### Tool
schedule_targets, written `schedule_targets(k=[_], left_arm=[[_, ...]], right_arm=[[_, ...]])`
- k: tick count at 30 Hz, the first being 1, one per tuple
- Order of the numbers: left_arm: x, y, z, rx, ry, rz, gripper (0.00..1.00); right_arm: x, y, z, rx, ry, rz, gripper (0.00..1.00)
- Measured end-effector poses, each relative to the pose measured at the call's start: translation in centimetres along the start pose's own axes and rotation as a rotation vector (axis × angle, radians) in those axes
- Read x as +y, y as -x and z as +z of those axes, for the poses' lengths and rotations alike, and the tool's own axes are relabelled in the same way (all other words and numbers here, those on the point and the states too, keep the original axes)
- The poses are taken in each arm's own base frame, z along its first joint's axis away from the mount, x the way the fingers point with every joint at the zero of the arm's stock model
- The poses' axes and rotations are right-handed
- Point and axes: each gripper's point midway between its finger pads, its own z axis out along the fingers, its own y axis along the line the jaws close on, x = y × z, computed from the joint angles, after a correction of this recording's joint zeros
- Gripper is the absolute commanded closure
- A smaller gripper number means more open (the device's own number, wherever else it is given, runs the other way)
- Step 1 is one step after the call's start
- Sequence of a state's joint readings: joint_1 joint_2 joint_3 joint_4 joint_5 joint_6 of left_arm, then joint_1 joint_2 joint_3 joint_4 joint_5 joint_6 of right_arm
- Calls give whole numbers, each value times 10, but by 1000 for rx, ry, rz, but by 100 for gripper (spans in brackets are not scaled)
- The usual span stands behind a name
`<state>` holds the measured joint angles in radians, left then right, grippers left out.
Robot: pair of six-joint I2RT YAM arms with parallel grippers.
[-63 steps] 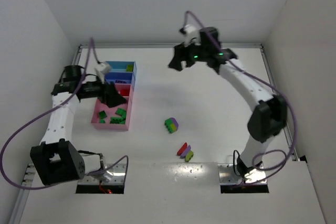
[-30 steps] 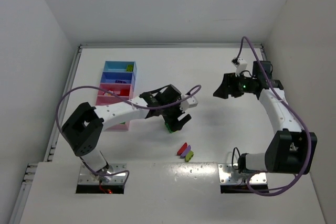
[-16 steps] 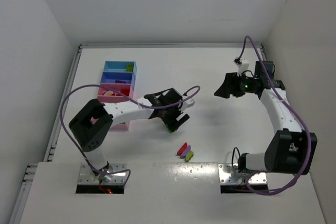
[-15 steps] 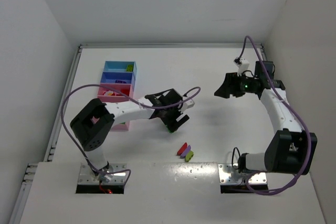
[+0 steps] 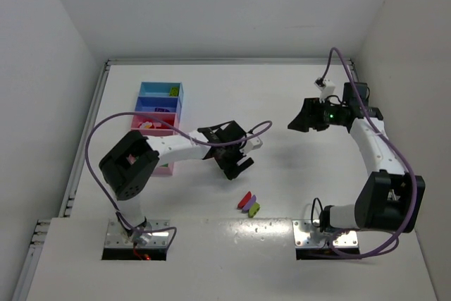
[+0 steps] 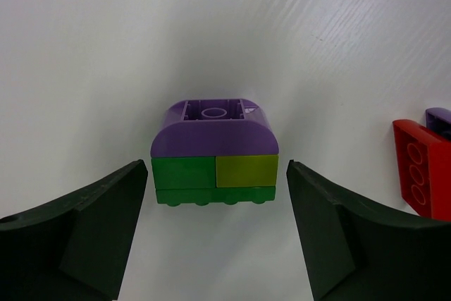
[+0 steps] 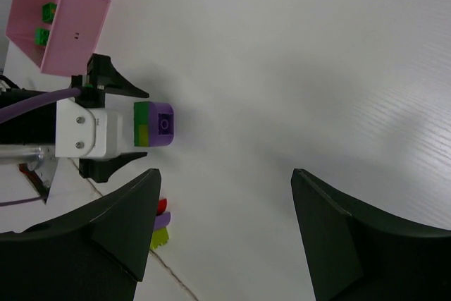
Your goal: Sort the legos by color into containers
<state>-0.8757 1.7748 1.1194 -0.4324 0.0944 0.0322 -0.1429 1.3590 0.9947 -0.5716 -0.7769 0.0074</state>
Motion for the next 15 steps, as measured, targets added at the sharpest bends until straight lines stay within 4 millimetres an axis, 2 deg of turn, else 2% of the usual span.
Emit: schedule_targets(k=[5,7,15], left_arm=[[-2,0,7,11,-18,4,20],[-2,-1,8,15,-21,6,27],[-3,0,8,12,-27,10,69]], right_arm=[[0,0,-1,-2,8,5,25],[0,0,-1,-1,6,9,25],[-2,-2,0,3,11,18,25]])
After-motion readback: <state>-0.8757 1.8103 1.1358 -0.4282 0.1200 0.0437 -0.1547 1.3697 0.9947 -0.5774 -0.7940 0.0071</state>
